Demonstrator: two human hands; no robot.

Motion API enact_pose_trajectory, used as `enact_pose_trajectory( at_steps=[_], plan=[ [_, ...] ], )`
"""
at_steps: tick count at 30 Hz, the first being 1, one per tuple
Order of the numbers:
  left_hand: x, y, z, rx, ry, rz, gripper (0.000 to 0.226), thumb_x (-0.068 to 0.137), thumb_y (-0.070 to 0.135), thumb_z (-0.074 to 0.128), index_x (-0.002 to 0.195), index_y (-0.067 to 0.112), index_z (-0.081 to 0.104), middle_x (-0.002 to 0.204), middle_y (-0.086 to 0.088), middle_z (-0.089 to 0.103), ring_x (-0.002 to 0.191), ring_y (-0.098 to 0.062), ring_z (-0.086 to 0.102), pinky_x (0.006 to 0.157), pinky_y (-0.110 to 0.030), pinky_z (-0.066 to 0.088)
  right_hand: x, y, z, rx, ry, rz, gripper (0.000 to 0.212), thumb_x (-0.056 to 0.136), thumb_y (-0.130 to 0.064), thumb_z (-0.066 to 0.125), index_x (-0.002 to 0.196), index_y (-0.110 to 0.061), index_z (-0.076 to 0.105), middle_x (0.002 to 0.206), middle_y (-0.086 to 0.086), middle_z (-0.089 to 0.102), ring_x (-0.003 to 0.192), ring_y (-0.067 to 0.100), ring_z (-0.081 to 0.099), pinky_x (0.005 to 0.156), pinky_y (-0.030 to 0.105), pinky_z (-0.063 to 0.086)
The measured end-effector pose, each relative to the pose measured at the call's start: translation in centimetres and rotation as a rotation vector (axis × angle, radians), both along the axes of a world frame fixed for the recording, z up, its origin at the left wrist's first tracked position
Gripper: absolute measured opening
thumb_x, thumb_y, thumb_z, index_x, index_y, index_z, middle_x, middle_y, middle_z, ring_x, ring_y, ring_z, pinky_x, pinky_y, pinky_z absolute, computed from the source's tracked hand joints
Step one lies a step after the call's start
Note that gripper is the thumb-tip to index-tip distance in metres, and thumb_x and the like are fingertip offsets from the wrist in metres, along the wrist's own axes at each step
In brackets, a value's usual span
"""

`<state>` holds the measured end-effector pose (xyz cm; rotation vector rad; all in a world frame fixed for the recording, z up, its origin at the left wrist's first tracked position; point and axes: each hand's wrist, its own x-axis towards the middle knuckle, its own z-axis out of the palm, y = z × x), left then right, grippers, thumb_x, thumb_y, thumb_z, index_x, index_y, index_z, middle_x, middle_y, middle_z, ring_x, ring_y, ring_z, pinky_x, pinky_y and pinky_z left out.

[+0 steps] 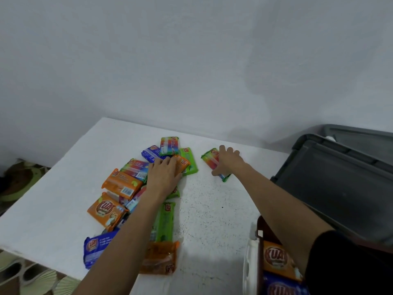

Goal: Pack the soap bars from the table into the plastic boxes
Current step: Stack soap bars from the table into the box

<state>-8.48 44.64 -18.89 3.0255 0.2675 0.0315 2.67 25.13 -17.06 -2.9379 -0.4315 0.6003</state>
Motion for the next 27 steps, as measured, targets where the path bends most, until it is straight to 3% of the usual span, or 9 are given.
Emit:
enact_pose_trajectory(
  at_steps=[4,7,9,12,15,18,21,23,27],
  plan=[
    [0.0,-0.6,0.0,-0.013,-0.001,0.003,0.051,0.096,0.045,0.045,0.141,0.024,0.036,0.142,-0.004,0.045,0.128,-0.029,0.041,0.108,-0.045,0.030,0.1,-1.0,0.5,0.078,0.088,-0.030,0.073,0.073,-0.046,0.071,0.128,-0.010,0.039,0.123,0.015,0.045,0.116,0.032,0.045,0.084,0.036,0.041],
    [0.0,-1.1,0.0,-0.080,0.025,-0.024,0.051,0.093,0.043,0.052,0.139,0.028,0.037,0.139,-0.007,0.044,0.123,-0.031,0.046,0.106,-0.047,0.031,-0.4,-2.3,1.8,0.324,0.147,-0.067,0.051,0.077,-0.038,0.068,0.116,-0.009,0.053,0.107,0.011,0.060,0.094,0.024,0.059,0.074,0.033,0.048],
    [0.1,-1.6,0.3,-0.131,0.054,-0.011,0.055,0.089,0.042,0.058,0.139,0.031,0.037,0.138,-0.008,0.043,0.123,-0.031,0.046,0.106,-0.048,0.031,-1.2,-3.4,2.9,0.493,0.175,-0.092,0.044,0.085,-0.035,0.062,0.122,-0.011,0.055,0.101,0.007,0.064,0.084,0.019,0.060,0.069,0.029,0.047],
    [0.0,-2.5,0.6,-0.181,0.043,0.005,0.065,0.084,0.043,0.063,0.141,0.033,0.034,0.136,-0.010,0.044,0.124,-0.032,0.044,0.107,-0.050,0.028,-2.7,-5.1,4.4,0.617,0.138,-0.080,0.039,0.092,-0.048,0.053,0.119,-0.020,0.057,0.098,0.003,0.065,0.086,0.018,0.061,0.070,0.028,0.046],
    [-0.3,-3.4,1.2,-0.229,0.018,-0.002,0.078,0.081,0.044,0.066,0.146,0.034,0.025,0.138,-0.010,0.044,0.127,-0.033,0.041,0.109,-0.051,0.025,-4.0,-6.8,5.1,0.740,0.073,-0.065,0.025,0.100,-0.034,0.046,0.109,-0.017,0.061,0.099,0.008,0.068,0.079,0.022,0.067,0.065,0.024,0.051],
    [-0.7,-4.4,2.5,-0.318,-0.058,-0.052,0.086,0.077,0.039,0.070,0.146,0.040,0.020,0.139,-0.009,0.042,0.124,-0.032,0.045,0.105,-0.053,0.036,-5.2,-8.8,5.9,0.783,0.027,-0.028,0.020,0.101,-0.030,0.046,0.116,-0.021,0.055,0.105,0.004,0.067,0.076,0.016,0.071,0.059,0.017,0.052],
    [-1.3,-5.6,4.5,-0.418,-0.167,-0.109,0.087,0.074,0.029,0.074,0.144,0.042,0.023,0.137,-0.006,0.040,0.112,-0.028,0.054,0.093,-0.048,0.049,-6.7,-10.9,6.9,0.866,0.015,-0.065,0.024,0.100,-0.027,0.051,0.124,-0.028,0.051,0.113,-0.001,0.063,0.080,0.013,0.071,0.063,0.018,0.056],
    [-1.8,-6.5,5.8,-0.433,-0.268,-0.150,0.080,0.074,0.027,0.076,0.140,0.039,0.033,0.136,-0.001,0.043,0.111,-0.022,0.054,0.091,-0.047,0.050,-8.1,-12.5,8.0,0.930,-0.025,-0.084,0.029,0.098,-0.023,0.054,0.127,-0.025,0.051,0.114,0.000,0.063,0.081,0.014,0.072,0.065,0.020,0.057],
    [-2.9,-8.6,8.0,-0.544,-0.384,-0.191,0.065,0.075,0.025,0.078,0.132,0.032,0.046,0.133,0.007,0.048,0.099,-0.002,0.049,0.080,-0.026,0.047,-11.1,-15.9,10.2,1.056,-0.108,-0.113,0.032,0.095,-0.018,0.059,0.126,-0.024,0.052,0.116,0.003,0.062,0.085,0.017,0.072,0.064,0.023,0.057]
  ],
)
